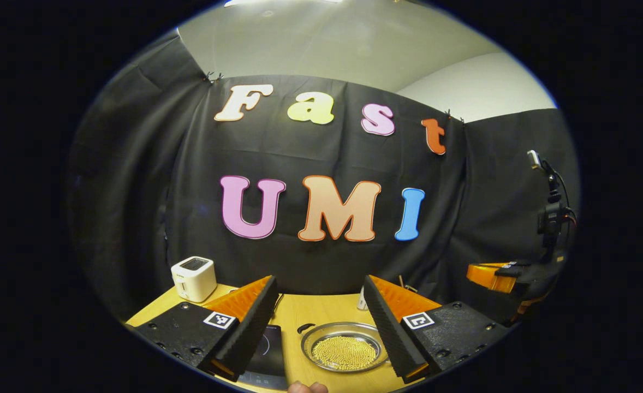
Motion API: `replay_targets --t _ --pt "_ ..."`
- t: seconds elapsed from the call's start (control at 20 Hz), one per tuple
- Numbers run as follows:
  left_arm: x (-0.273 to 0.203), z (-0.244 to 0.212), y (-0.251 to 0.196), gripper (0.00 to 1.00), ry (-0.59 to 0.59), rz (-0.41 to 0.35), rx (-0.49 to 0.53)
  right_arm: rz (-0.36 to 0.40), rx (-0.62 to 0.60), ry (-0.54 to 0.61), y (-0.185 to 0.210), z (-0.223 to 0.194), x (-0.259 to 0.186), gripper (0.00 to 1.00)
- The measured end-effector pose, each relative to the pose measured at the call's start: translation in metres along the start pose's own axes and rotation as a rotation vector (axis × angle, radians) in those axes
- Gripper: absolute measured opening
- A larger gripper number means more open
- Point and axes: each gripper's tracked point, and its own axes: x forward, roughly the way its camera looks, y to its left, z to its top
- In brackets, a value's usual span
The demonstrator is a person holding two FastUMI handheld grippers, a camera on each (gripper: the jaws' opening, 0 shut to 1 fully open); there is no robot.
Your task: First push the handle of the pot to place it horizontally, then grasp the pot with both hands and set it on the induction cooktop.
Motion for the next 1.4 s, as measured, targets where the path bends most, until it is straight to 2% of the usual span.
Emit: replay_targets --t 0.05,0.15,0.25,0.3,0.4,0.45,0.5,0.6,0.65,0.75,0.8,0.85,0.9,1.0,1.05,1.15,1.25,1.3,1.4 --pt "0.006 -0.002 0.0 0.96 0.004 0.011 0.01 0.014 -0.015 0.023 0.0 -0.007 0.007 0.04" --pt "0.015 -0.013 -0.002 0.92 0.025 0.029 0.026 0.107 -0.009 0.101 0.005 -0.028 0.017 0.04" --pt "0.023 -0.016 -0.007 0.96 0.036 0.051 0.035 0.129 -0.001 0.112 -0.002 -0.04 0.028 0.01" --pt "0.027 -0.016 -0.009 0.96 0.03 0.062 0.039 0.148 -0.005 0.113 -0.004 -0.041 0.034 0.05" --pt "0.033 -0.021 -0.017 0.96 0.04 0.076 0.046 0.191 -0.004 0.124 -0.008 -0.049 0.044 0.05" --pt "0.034 -0.023 -0.021 0.96 0.049 0.082 0.042 0.218 0.009 0.129 -0.007 -0.052 0.05 0.02" --pt "0.036 -0.025 -0.024 0.96 0.058 0.093 0.04 0.241 0.02 0.14 -0.008 -0.058 0.052 0.07" --pt "0.036 -0.029 -0.025 0.96 0.077 0.13 0.045 0.3 0.05 0.174 -0.004 -0.073 0.058 0.05" --pt "0.035 -0.029 -0.026 0.92 0.083 0.147 0.052 0.331 0.065 0.19 -0.001 -0.079 0.06 0.05" --pt "0.03 -0.032 -0.029 0.96 0.093 0.174 0.074 0.381 0.074 0.215 0.004 -0.091 0.064 0.05" --pt "0.029 -0.034 -0.031 0.96 0.099 0.184 0.085 0.399 0.078 0.227 0.004 -0.099 0.067 0.02" --pt "0.027 -0.035 -0.033 0.92 0.101 0.188 0.092 0.418 0.086 0.24 0.007 -0.105 0.07 0.04" --pt "0.026 -0.038 -0.035 0.96 0.109 0.189 0.091 0.434 0.093 0.251 0.009 -0.111 0.072 0.0" --pt "0.024 -0.043 -0.038 0.96 0.128 0.184 0.08 0.458 0.091 0.287 0.016 -0.124 0.075 0.0" --pt "0.023 -0.044 -0.037 0.92 0.135 0.186 0.081 0.471 0.089 0.294 0.018 -0.127 0.075 0.03" --pt "0.019 -0.051 -0.031 0.96 0.158 0.198 0.081 0.502 0.081 0.327 0.026 -0.137 0.073 0.03" --pt "0.017 -0.055 -0.025 0.93 0.167 0.205 0.069 0.513 0.093 0.376 0.033 -0.151 0.074 0.03" --pt "0.015 -0.059 -0.02 0.96 0.174 0.208 0.063 0.512 0.104 0.408 0.038 -0.161 0.074 0.02" --pt "0.016 -0.068 -0.01 0.92 0.191 0.207 0.042 0.519 0.119 0.449 0.045 -0.17 0.07 0.0"
